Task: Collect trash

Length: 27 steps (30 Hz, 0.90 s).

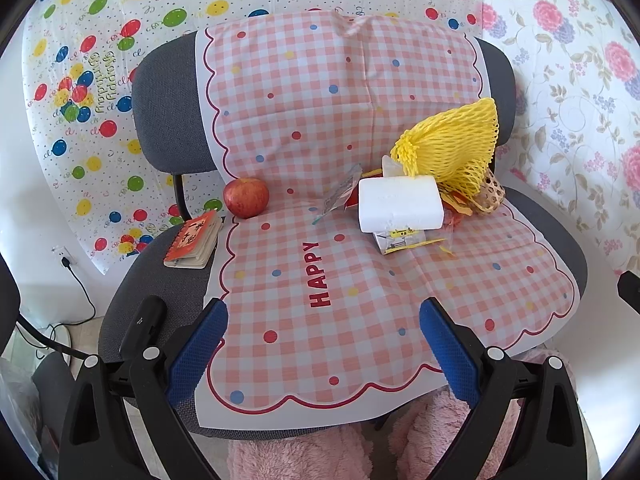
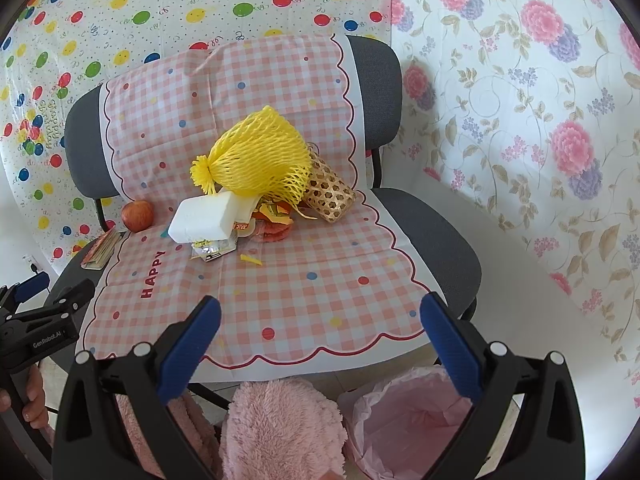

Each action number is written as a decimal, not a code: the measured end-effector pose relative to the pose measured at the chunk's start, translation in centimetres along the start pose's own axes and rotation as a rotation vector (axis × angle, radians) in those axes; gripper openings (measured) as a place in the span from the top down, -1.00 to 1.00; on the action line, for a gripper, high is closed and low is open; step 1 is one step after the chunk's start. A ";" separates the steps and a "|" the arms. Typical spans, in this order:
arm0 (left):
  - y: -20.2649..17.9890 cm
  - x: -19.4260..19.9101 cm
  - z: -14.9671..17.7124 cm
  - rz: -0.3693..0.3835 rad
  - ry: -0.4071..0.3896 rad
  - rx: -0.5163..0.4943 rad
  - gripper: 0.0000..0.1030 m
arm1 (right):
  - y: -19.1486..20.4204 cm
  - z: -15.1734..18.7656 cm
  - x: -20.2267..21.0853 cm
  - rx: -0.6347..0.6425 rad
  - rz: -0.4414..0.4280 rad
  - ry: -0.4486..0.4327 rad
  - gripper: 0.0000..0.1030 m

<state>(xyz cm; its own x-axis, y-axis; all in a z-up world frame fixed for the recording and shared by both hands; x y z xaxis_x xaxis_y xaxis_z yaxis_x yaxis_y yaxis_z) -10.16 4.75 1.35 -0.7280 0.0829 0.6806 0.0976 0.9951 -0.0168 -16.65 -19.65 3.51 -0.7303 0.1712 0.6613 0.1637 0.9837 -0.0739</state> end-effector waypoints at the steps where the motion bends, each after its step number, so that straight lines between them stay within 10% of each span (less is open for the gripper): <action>1: 0.0 0.0 0.0 0.001 0.001 -0.001 -0.85 | 0.0 0.0 0.0 0.001 -0.001 0.009 -0.89; 15: 0.0 -1.7 -0.7 0.000 0.033 0.022 -0.83 | 0.1 -1.6 -1.6 0.044 -0.071 -0.148 -0.89; 21: 0.0 -3.5 -1.8 0.009 0.056 0.017 -0.84 | -1.0 -4.5 -4.1 -0.068 -0.313 -0.177 -0.89; 27: -0.2 -5.8 -3.7 0.018 0.066 0.006 -0.84 | 1.1 -8.3 -7.3 0.141 -0.299 -0.170 -0.89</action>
<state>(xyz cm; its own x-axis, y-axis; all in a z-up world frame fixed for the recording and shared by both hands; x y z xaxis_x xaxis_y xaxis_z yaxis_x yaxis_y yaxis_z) -3.42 3.89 0.08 -0.6800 0.0976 0.7267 0.1066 0.9937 -0.0337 -5.69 -20.28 4.81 -0.8337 -0.1303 0.5366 -0.1584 0.9874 -0.0064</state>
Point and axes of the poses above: each gripper's, at about its wrist camera, not at the fingertips, and x roughly against the way its jaws point, y to its left, z to its underside, the point moved 2 cm from there along -x, roughly the way its jaws point, and after that the axes turned 5 degrees about x, right-handed, at the moved point
